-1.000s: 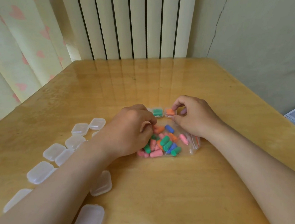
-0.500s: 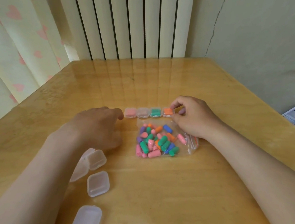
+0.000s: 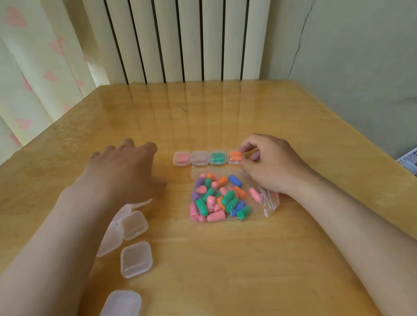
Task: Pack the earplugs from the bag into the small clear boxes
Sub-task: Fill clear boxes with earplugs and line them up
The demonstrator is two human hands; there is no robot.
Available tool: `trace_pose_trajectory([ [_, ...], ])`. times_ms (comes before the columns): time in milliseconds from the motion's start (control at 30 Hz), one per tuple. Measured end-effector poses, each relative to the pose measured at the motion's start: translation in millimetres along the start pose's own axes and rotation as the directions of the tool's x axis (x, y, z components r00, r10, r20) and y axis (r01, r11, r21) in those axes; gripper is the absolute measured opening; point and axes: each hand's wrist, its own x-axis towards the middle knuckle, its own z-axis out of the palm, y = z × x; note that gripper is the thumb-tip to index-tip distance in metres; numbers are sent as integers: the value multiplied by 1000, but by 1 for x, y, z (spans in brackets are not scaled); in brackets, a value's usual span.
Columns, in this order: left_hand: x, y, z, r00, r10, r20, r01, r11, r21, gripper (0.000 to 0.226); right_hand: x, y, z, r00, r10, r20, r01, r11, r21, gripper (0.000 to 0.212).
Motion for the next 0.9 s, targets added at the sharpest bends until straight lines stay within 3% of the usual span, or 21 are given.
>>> trace_pose_trajectory([
  [100,2,-4,5,999,-53,2,53,997,-48,36,-1,-1,0,1000,5,12,-5,1000,9,19],
  [267,8,-2,8,988,-14,-152,-16,980,-200,44,-2,-2,-2,1000,18,16,-18,1000,16,19],
  [400,4,11,5,859,110,-500,-330,866,-376,34,-2,0,-1,1000,1,13,-1,1000,-2,22],
  [500,-4,24,8,797,221,-562,-506,753,-421,24,-3,-2,-4,992,-97,-86,93,995,-43,23],
  [600,-8,35,13,759,287,-584,-602,651,-462,21,-9,-12,-10,954,-226,-195,241,969,57,16],
  [733,-8,42,18,671,349,-654,-726,487,-485,29,-24,-28,-13,966,-252,-48,254,910,329,20],
  [900,-11,44,19,621,357,-698,-775,408,-482,27,-28,-34,-16,975,-193,114,124,889,441,37],
])
